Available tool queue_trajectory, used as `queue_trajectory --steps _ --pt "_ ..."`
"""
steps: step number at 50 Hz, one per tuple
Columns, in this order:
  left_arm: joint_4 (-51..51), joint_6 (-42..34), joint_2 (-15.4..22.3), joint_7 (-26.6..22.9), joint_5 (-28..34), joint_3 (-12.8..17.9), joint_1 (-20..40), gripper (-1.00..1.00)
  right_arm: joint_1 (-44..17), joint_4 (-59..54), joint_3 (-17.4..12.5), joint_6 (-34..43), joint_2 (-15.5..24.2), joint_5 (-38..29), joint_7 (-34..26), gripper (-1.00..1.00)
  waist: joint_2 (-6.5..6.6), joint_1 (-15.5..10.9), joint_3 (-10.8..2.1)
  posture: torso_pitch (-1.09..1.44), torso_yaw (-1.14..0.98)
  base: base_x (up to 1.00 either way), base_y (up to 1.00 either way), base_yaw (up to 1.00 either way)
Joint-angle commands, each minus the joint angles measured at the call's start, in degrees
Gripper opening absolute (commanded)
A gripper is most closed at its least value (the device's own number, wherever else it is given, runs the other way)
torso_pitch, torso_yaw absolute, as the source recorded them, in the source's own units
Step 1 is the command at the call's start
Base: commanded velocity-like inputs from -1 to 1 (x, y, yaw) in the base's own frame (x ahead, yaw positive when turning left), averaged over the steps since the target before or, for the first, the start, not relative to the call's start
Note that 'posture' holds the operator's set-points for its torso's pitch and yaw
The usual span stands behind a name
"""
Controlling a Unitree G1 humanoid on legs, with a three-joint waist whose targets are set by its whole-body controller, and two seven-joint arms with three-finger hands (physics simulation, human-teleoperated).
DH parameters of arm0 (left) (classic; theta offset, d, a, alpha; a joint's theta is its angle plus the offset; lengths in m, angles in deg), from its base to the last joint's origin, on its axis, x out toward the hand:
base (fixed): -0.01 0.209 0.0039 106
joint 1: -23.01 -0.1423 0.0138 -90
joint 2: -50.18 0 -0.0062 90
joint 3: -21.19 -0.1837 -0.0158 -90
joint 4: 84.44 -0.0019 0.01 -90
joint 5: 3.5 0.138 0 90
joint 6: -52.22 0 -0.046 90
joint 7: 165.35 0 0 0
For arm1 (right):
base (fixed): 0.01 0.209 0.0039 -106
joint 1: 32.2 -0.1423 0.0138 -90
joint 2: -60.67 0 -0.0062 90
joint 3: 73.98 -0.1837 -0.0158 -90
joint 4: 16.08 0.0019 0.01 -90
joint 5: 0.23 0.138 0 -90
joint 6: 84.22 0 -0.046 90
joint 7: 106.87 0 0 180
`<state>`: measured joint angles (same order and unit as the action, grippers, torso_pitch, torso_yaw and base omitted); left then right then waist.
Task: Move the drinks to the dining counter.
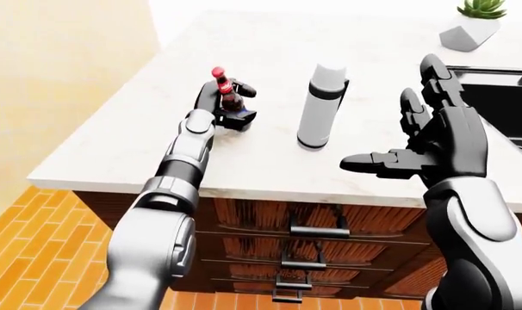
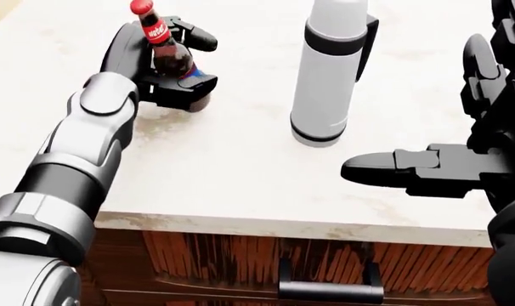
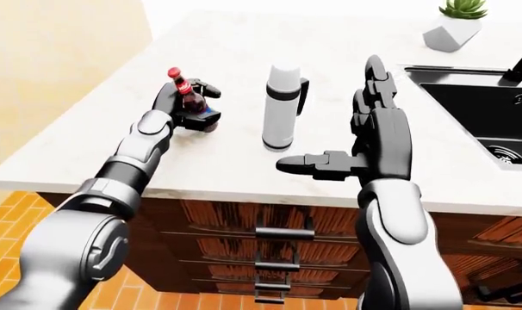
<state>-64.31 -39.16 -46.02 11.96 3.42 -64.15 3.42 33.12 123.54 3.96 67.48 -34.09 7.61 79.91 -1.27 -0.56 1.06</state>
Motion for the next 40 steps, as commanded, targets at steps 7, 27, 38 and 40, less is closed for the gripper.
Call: queue_trajectory --steps 7,27,38,40 --pt "2.8 1.8 0.7 -0.1 0.3 0.2 3.3 -0.01 -1.0 1.0 0.0 -2.4 0.2 -0.7 -0.1 1.00 -0.05 0.0 -1.67 0.00 0.00 0.00 0.00 0.00" --pt "2.8 1.6 0.6 -0.4 1.0 0.3 3.2 0.33 -0.3 1.1 0.5 -2.8 -0.2 -1.7 -0.7 1.00 -0.02 0.0 -1.70 0.00 0.00 0.00 0.00 0.00" --pt "3.0 1.7 1.3 -0.8 1.3 0.3 2.8 0.38 -0.1 1.2 0.7 -2.9 -0.4 -2.2 -1.1 1.00 0.04 0.0 -1.75 0.00 0.00 0.00 0.00 0.00" --pt "3.1 1.8 1.6 -0.9 1.3 0.4 2.6 0.39 -0.1 1.2 0.6 -2.8 -0.5 -2.2 -1.2 1.00 0.07 0.0 -1.74 0.00 0.00 0.00 0.00 0.00"
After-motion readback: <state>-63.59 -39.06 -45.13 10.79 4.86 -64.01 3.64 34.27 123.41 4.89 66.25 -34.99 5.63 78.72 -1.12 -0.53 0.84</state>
